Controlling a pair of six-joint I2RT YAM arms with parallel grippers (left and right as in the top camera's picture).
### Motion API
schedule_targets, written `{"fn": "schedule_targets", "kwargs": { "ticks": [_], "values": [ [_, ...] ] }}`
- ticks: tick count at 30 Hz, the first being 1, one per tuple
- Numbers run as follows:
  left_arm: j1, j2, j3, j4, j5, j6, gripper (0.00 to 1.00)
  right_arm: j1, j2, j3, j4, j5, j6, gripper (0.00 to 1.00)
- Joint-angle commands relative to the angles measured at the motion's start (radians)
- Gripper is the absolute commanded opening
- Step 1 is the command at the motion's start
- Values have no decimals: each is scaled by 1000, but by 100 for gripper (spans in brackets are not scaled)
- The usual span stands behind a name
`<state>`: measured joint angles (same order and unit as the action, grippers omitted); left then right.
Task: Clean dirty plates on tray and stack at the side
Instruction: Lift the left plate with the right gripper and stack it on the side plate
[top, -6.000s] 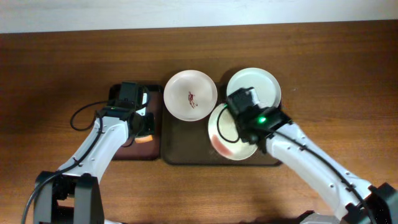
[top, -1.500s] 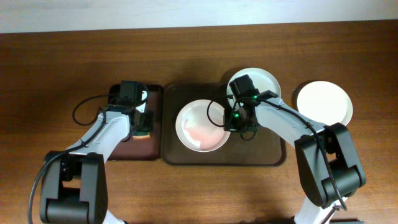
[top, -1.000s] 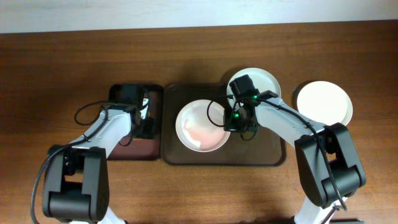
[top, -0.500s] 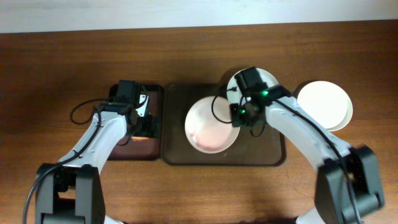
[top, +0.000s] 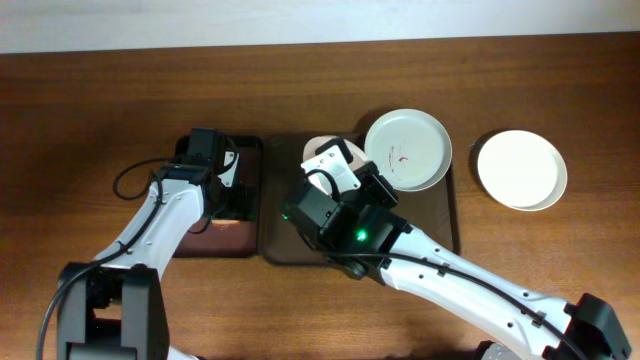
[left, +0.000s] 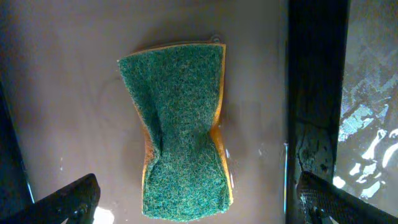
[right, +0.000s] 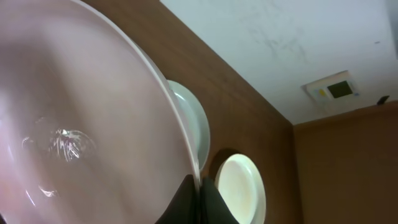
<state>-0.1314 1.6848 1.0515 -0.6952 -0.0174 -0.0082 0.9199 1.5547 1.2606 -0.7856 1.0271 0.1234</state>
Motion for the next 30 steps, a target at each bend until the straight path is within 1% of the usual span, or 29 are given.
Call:
{"fn": "schedule_targets", "kwargs": {
  "ticks": [1, 3, 4, 6, 7, 8, 10, 11, 12, 14, 16, 18, 21, 25, 26, 27, 28, 29, 30],
  "values": [
    [2, -15, 14, 2, 11, -2, 99, 4, -19, 19, 1, 58, 4, 4],
    [2, -15, 14, 2, 11, -2, 99, 2, -19, 19, 2, 54, 30, 4],
    [2, -15, 14, 2, 11, -2, 100, -10, -19, 19, 4, 19, 54, 4],
    [2, -15, 14, 2, 11, -2, 99, -129, -18, 19, 7, -248, 159, 4],
    [2, -15, 14, 2, 11, -2, 99, -251, -18, 19, 8, -415, 220, 4],
    [2, -15, 14, 2, 11, -2, 99, -353, -18, 19, 12, -540, 234, 4],
    [2, -15, 14, 2, 11, -2, 100, -634, -17, 19, 20, -851, 235, 4],
    [2, -15, 14, 2, 13, -2, 99, -707, -16, 19, 20, -920, 234, 4],
    [2, -15, 14, 2, 14, -2, 99, -889, -8, 18, 14, -1028, 234, 4],
    [2, -15, 14, 2, 14, -2, 99, -1062, 6, 18, 15, -1107, 233, 4],
    [2, -15, 14, 2, 14, -2, 99, -1250, 39, 18, 16, -1123, 234, 4],
    [2, -15, 14, 2, 14, -2, 99, -1392, 82, 18, 39, -1128, 234, 4],
    [2, -15, 14, 1, 14, -2, 99, -1519, 158, 18, 84, -1128, 234, 4],
    [2, -15, 14, 1, 14, -2, 99, -1555, 215, 18, 125, -1126, 234, 4],
    [2, -15, 14, 1, 14, -2, 99, -1553, 216, 18, 137, -1153, 234, 43],
    [2, -15, 14, 2, 14, -2, 99, -1548, 216, 18, 171, -1279, 229, 64],
    [2, -15, 14, 2, 14, -2, 99, -1529, 216, 19, 196, -1475, 191, 61],
    [2, -15, 14, 1, 14, -2, 99, -1486, 216, 19, 182, -1535, 191, 60],
    [2, -15, 14, -2, 14, -2, 99, -1440, 216, 19, 161, -1536, 183, 60]
  ]
}}
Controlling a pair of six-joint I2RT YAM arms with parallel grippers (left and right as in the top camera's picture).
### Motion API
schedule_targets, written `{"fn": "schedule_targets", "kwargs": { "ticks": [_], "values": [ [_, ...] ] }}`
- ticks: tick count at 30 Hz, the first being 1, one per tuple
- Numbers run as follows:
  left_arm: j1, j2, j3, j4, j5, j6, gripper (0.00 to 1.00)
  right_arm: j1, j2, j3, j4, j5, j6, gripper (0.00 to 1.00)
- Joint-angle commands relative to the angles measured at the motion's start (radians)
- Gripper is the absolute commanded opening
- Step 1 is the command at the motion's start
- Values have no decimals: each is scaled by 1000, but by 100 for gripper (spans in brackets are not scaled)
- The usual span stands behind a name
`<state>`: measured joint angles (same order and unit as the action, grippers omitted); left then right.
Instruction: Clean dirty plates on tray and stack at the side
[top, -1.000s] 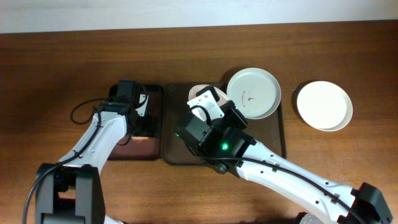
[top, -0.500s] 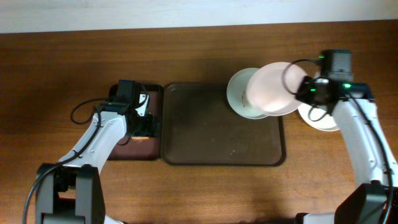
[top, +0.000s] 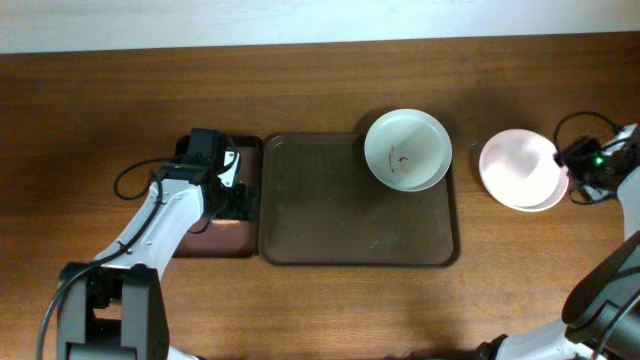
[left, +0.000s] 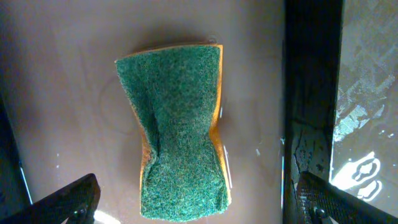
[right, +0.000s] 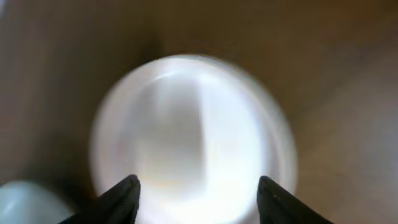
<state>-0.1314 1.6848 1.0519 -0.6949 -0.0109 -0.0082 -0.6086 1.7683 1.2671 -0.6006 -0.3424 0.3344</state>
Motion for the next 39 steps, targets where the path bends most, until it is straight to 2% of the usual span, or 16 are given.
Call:
{"fn": "schedule_targets", "kwargs": {
  "ticks": [1, 2, 4, 6, 7, 9, 12, 15, 23, 25, 27, 30, 32, 36, 39],
  "values": [
    [2, -15, 14, -3, 8, -2, 99, 136, 2, 12, -34, -166, -69, 59],
    [2, -15, 14, -5, 8, -2, 100, 212, 2, 12, -48, -146, -107, 58],
    [2, -15, 14, -6, 8, -2, 100, 394, 2, 11, -82, 47, -121, 55],
    [2, -15, 14, -6, 8, -2, 99, 500, 2, 10, 0, 139, -168, 52],
    [2, -15, 14, -6, 8, -2, 99, 544, 2, 11, 81, 141, -259, 59],
    [2, -15, 14, -6, 8, -2, 99, 568, 4, 60, 60, 112, -314, 61],
    [2, -15, 14, -6, 8, -2, 99, 568, 8, 285, -98, 160, -435, 65],
    [2, -15, 14, -6, 8, -2, 99, 568, 72, 287, -92, 160, -515, 66],
    [1, -15, 14, -6, 8, -2, 99, 558, 350, 287, -12, 159, -510, 65],
    [1, -15, 14, -5, 8, -2, 99, 556, 373, 287, -14, 159, -510, 59],
    [1, -15, 14, -6, 8, -2, 99, 556, 374, 287, -21, 140, -510, 45],
    [1, -15, 14, -6, 8, -2, 99, 556, 373, 287, -64, 126, -510, 13],
    [1, -15, 14, -6, 8, -2, 99, 556, 368, 288, -89, 123, -505, 4],
    [1, -15, 14, -3, 8, -2, 99, 557, 261, 290, -207, 48, -450, 4],
    [1, -15, 14, 2, 8, -2, 99, 611, 195, 289, -406, -40, -395, 4]
  ]
}}
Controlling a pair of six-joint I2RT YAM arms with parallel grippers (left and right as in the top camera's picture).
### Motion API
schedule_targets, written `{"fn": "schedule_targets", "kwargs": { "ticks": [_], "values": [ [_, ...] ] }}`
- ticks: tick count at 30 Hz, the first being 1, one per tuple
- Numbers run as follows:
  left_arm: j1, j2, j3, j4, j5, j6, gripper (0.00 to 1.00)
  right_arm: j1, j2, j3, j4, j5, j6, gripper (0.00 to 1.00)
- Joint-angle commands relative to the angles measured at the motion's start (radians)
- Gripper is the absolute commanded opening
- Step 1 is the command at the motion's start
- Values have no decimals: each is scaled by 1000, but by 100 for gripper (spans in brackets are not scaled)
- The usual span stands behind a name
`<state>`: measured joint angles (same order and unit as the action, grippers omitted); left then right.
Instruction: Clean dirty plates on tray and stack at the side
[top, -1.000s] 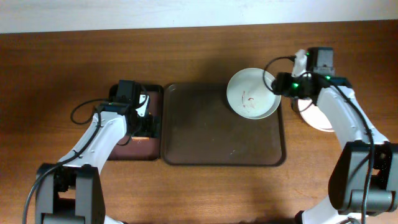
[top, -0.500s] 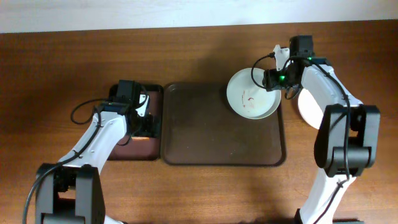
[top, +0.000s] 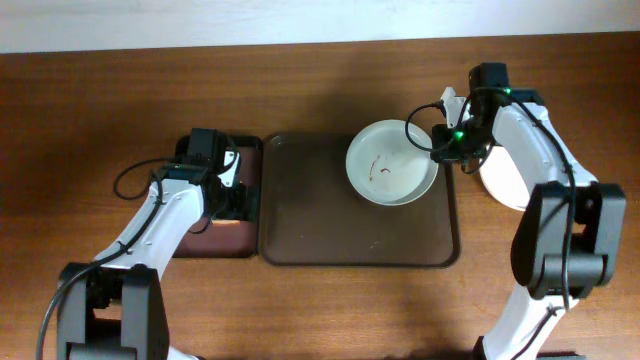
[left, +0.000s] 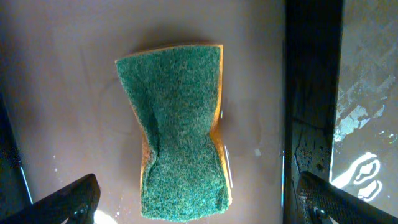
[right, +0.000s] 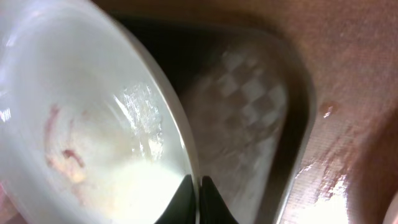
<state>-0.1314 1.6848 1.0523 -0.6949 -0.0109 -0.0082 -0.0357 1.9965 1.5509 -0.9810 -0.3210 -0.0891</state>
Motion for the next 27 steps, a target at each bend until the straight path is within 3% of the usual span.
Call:
{"fn": "schedule_targets", "kwargs": {
  "ticks": [1, 6, 8, 11, 18, 19, 20, 23, 27],
  "values": [
    [1, -15, 13, 13, 8, -2, 99, 100, -24, -3, -87, -61, 33, 4],
    [1, -15, 13, 63, 7, -2, 96, 264, -8, -63, -21, 42, 217, 4],
    [1, -11, 12, 63, 8, -2, 86, 278, -8, -106, 27, 45, 265, 4],
    [1, 4, 12, 66, 8, -2, 84, 278, -8, -157, 58, 45, 282, 4],
    [1, 109, 12, 103, 8, -2, 40, 278, -8, -159, 58, 45, 282, 4],
    [2, 121, 12, 116, 7, -2, 30, 278, -8, -159, 58, 45, 282, 4],
    [8, 129, 12, 125, 4, -2, 0, 278, -8, -159, 58, 45, 282, 4],
    [8, 129, 13, 134, 4, -2, 4, 278, -8, -160, 58, 45, 282, 4],
    [14, 63, 65, 76, 4, -2, 0, 278, -8, -160, 58, 45, 282, 4]
  ]
}}
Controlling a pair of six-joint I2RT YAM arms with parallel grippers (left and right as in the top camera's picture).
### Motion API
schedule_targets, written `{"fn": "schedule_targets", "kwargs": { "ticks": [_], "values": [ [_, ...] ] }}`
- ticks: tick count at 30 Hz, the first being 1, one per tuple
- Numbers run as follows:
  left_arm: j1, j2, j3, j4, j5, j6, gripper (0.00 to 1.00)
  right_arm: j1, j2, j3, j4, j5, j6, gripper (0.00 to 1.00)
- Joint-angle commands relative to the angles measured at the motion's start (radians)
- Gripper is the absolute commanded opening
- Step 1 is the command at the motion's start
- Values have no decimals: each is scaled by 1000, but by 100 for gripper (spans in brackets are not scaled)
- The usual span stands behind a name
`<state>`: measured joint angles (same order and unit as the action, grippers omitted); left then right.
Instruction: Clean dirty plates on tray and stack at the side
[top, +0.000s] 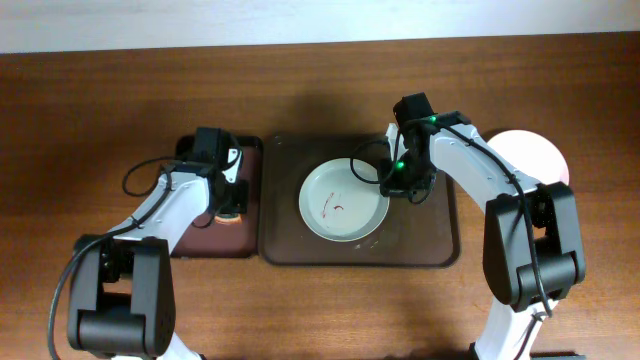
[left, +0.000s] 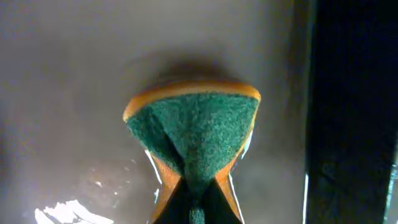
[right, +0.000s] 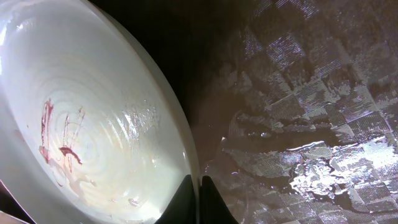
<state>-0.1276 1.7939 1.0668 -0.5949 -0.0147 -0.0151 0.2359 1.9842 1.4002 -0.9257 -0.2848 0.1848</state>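
A white plate with red smears lies in the middle of the dark brown tray. My right gripper is shut on the plate's right rim; in the right wrist view the rim runs between the closed fingers. My left gripper is down in the small brown basin, shut on a green and orange sponge, which is pinched into a fold. A clean pale plate sits on the table at the right, partly behind the right arm.
The basin stands directly left of the tray, their edges close together. Wet patches shine on the tray's patterned floor. Brown table surrounds both.
My left gripper was open above the sponge and is now shut on it. My right gripper, still holding the dirty plate, has moved it from the tray's right part to its middle.
At first my right gripper held a plate over the tray, the left hanging open over the sponge. Then that plate lay on the pile at the right. Then the right gripper held the smeared plate's rim. Now that plate is mid-tray and the sponge is gripped.
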Motion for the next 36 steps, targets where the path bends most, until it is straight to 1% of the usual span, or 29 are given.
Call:
{"fn": "schedule_targets", "kwargs": {
  "ticks": [1, 4, 10, 14, 15, 16, 17, 18, 19, 26, 28, 36],
  "values": [
    [19, -114, 58, -21, 8, 5, 0, 6, 5, -9, 2, 9, 8, 4],
    [21, -268, 58, 32, -11, 5, 0, 6, 5, -9, 4, 9, 7, 4],
    [21, -415, 58, 48, -10, 5, 0, 6, 5, -9, 3, 9, 7, 4],
    [21, -545, 58, 56, -8, -3, 0, 6, 5, -9, 4, 9, 7, 4],
    [21, -564, 58, 61, -8, -15, 0, 6, 5, -9, 4, 9, 7, 4],
    [21, -584, 58, 69, -8, -70, 0, 6, 5, -9, 6, 9, 7, 4],
    [21, -605, 58, 84, -7, -165, 0, 6, 5, -9, 7, 9, 7, 4],
    [21, -612, 58, 92, -7, -236, 0, 6, 5, -9, 7, 9, 7, 4],
    [21, -612, 58, 97, -8, -248, 0, 6, 5, -9, 7, 9, 7, 4],
    [21, -611, 58, 116, -11, -251, 0, 6, 5, -9, 7, 9, 7, 4],
    [21, -611, 58, 116, -19, -288, 0, 6, 5, -9, 7, 9, 8, 4],
    [21, -575, 44, 113, -34, -288, 0, 6, 5, -9, 11, 9, 7, 4]
  ]
}}
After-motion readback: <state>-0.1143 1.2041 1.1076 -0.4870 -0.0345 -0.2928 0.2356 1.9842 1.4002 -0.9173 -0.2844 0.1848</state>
